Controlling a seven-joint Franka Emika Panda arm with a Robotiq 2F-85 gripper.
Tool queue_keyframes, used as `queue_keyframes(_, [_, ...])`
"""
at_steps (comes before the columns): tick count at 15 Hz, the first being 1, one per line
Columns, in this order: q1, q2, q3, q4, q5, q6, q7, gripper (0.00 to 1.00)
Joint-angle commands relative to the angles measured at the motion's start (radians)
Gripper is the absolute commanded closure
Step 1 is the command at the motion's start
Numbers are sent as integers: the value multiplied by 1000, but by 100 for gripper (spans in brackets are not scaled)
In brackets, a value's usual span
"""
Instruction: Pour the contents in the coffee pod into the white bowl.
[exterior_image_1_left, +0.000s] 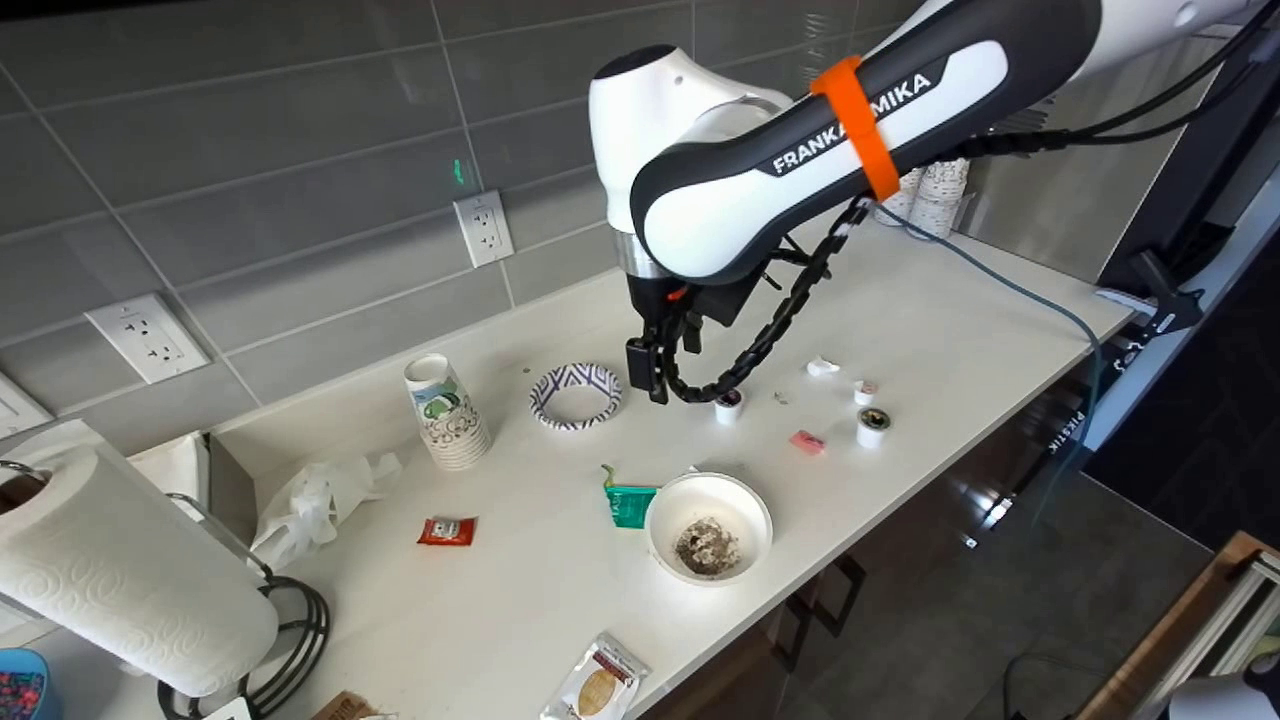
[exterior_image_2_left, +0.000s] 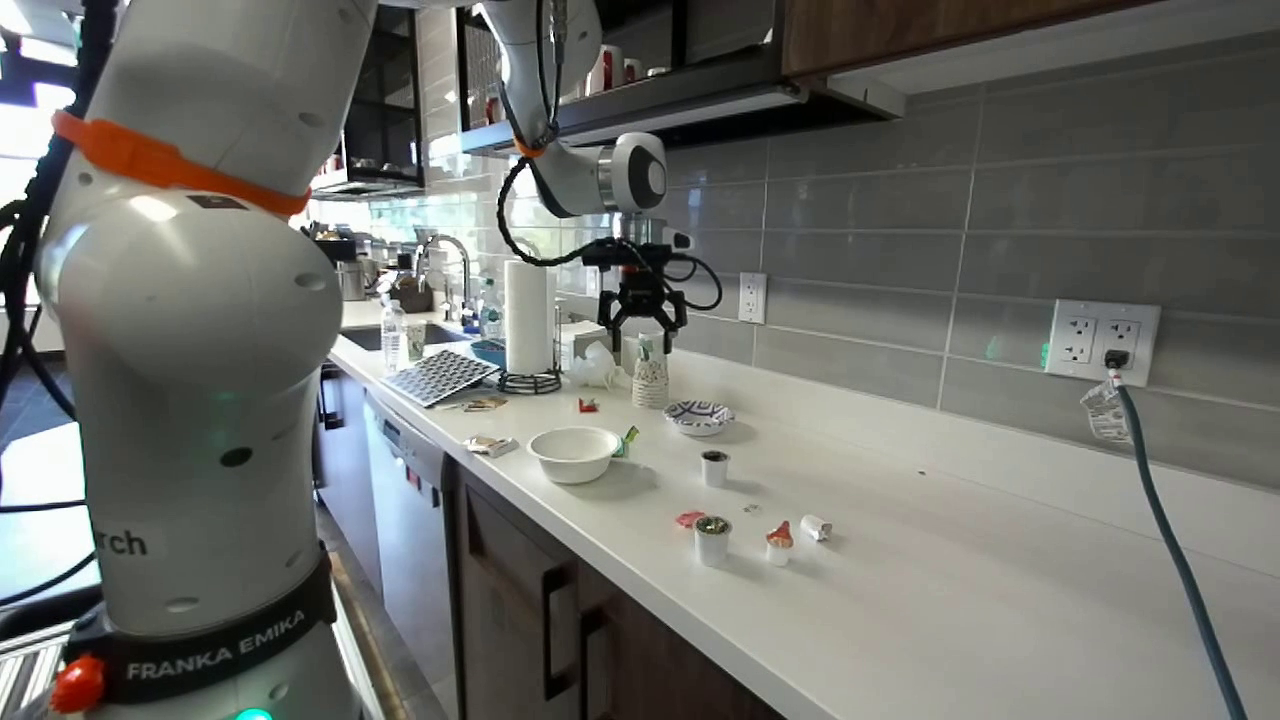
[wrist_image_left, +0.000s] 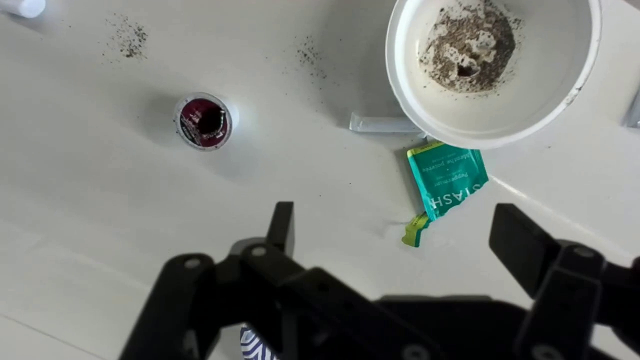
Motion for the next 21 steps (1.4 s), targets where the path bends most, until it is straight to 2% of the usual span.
queue_keyframes(1, [23, -1, -24, 4, 9, -2, -6, 0])
queue_keyframes(10, [65, 138, -57, 141, -49, -108, -35, 0])
queue_keyframes(17, [106, 284, -108, 302, -155, -255, -64, 0])
queue_keyframes(21, [126, 372, -126, 393, -208, -300, -105, 0])
